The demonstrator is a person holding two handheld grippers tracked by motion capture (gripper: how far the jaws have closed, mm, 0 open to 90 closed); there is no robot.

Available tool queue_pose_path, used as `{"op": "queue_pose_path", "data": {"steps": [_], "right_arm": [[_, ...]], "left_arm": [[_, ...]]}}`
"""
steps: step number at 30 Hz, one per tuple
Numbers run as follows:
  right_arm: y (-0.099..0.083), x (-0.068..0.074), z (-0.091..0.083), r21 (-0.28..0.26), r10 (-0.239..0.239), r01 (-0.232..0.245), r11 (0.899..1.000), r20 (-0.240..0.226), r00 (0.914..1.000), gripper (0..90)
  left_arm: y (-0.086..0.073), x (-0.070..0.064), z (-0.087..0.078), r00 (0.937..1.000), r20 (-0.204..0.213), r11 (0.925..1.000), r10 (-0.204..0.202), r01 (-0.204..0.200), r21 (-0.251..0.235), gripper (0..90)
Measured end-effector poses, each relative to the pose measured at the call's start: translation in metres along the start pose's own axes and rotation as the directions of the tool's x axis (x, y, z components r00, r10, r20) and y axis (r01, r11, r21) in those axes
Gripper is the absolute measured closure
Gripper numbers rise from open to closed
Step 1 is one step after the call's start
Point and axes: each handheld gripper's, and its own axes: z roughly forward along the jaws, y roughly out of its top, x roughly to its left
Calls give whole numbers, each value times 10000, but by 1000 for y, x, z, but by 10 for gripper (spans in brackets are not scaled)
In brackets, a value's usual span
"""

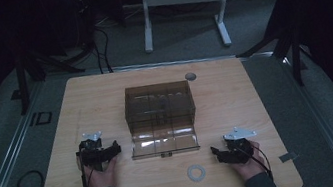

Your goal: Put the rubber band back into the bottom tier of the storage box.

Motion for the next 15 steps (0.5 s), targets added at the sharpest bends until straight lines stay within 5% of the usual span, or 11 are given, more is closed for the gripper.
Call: {"op": "queue_pose_path", "data": {"steps": [15], "right_arm": [[-1,2,-1,-88,-45,44,10000,-88,10000,365]], "left_arm": [[0,0,0,10000,-13,10000,-6,6,0,66]]}}
